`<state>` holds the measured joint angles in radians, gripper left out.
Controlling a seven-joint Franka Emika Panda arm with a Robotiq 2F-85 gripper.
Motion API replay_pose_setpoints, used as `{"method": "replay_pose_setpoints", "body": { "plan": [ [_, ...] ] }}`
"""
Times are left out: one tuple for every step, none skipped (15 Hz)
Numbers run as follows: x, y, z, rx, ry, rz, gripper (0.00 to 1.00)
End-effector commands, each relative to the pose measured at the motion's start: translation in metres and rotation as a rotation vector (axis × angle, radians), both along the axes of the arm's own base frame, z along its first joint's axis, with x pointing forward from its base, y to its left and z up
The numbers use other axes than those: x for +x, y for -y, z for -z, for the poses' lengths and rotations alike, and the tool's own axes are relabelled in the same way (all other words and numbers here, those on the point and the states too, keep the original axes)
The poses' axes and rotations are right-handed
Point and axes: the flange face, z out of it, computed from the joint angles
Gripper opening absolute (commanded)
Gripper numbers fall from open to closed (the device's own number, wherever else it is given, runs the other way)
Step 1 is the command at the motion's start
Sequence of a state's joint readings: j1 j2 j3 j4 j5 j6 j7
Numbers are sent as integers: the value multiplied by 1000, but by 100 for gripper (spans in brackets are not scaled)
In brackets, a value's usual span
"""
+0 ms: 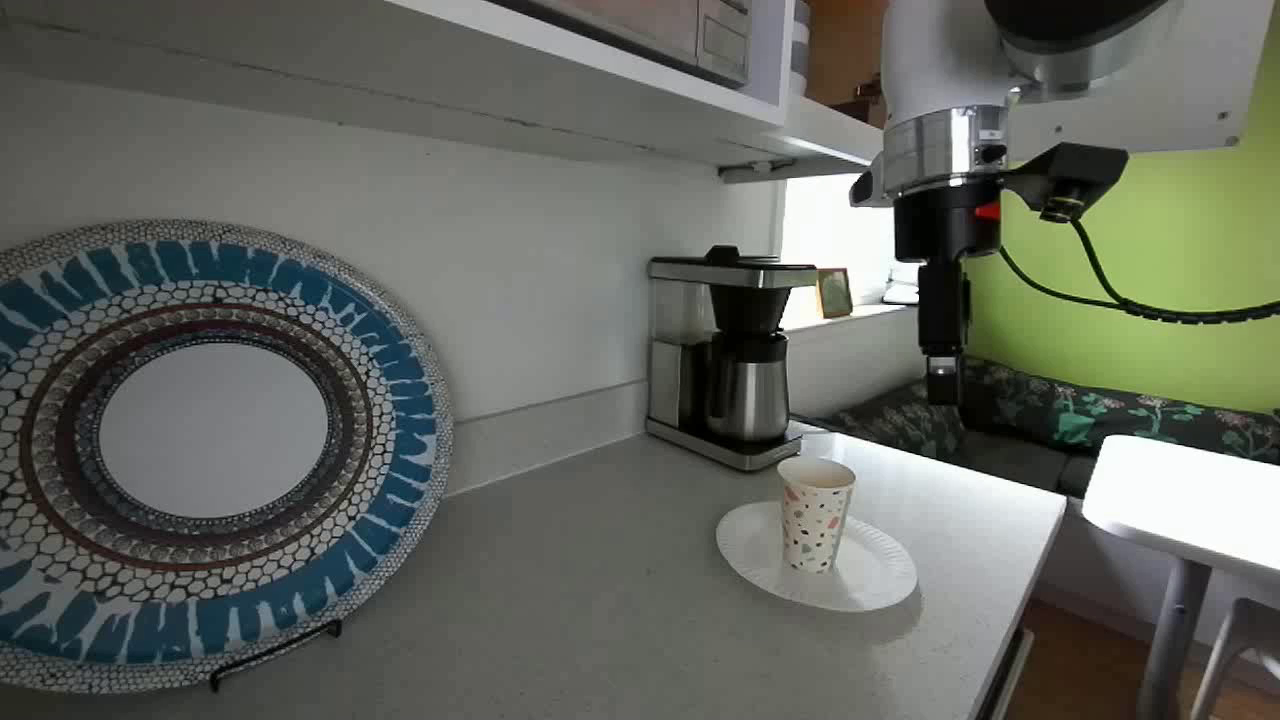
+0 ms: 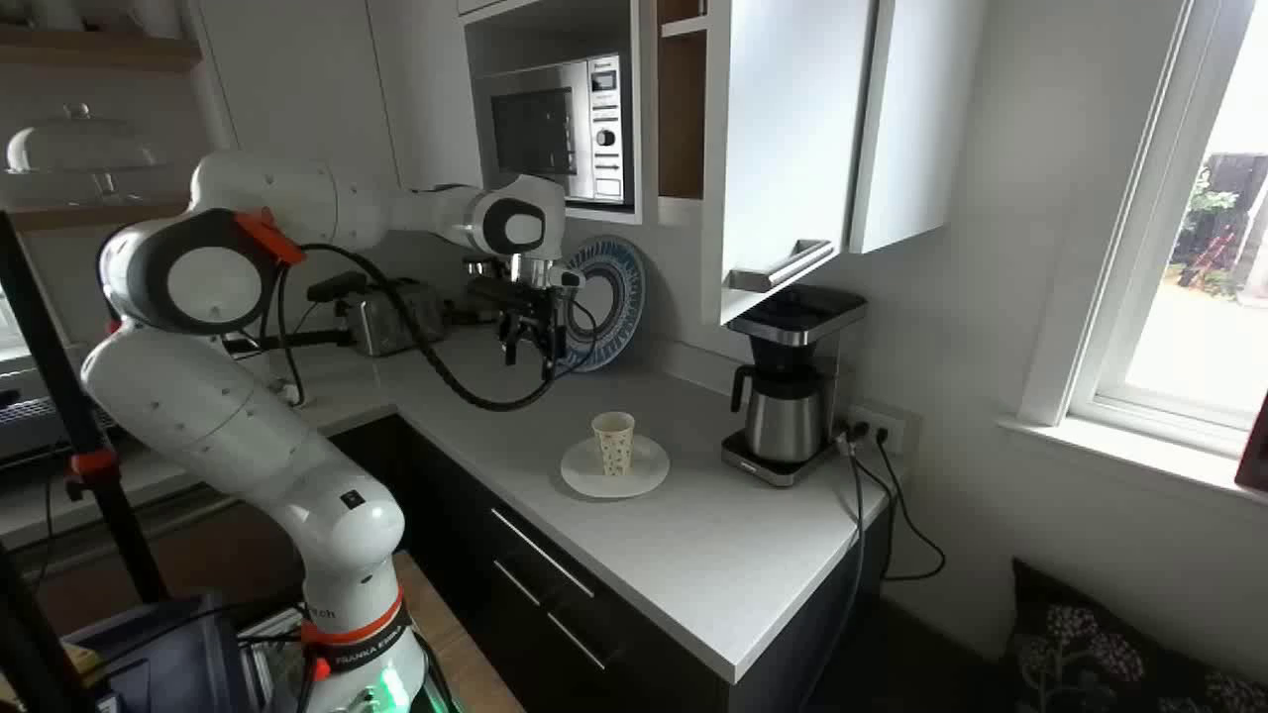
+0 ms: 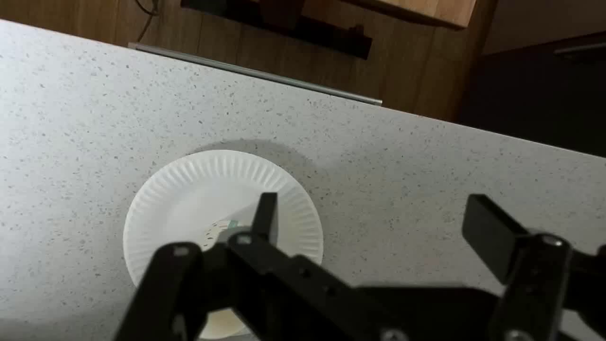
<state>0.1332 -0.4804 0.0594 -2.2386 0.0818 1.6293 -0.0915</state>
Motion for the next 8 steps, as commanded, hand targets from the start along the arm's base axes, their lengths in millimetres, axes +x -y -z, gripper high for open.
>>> {"method": "replay_pose_setpoints", "body": {
  "plan": [
    [0, 0, -1, 0, -1, 0, 100],
    [0, 0, -1, 0, -1, 0, 100],
    [0, 0, -1, 0, -1, 0, 100],
    [0, 0, -1, 0, -1, 0, 100],
    [0, 0, -1, 0, -1, 0, 100],
    [0, 0, -1, 0, -1, 0, 100],
    [8, 9, 5, -12, 12, 70, 100],
    [15, 19, 9, -20, 43, 135, 100]
  ]
}}
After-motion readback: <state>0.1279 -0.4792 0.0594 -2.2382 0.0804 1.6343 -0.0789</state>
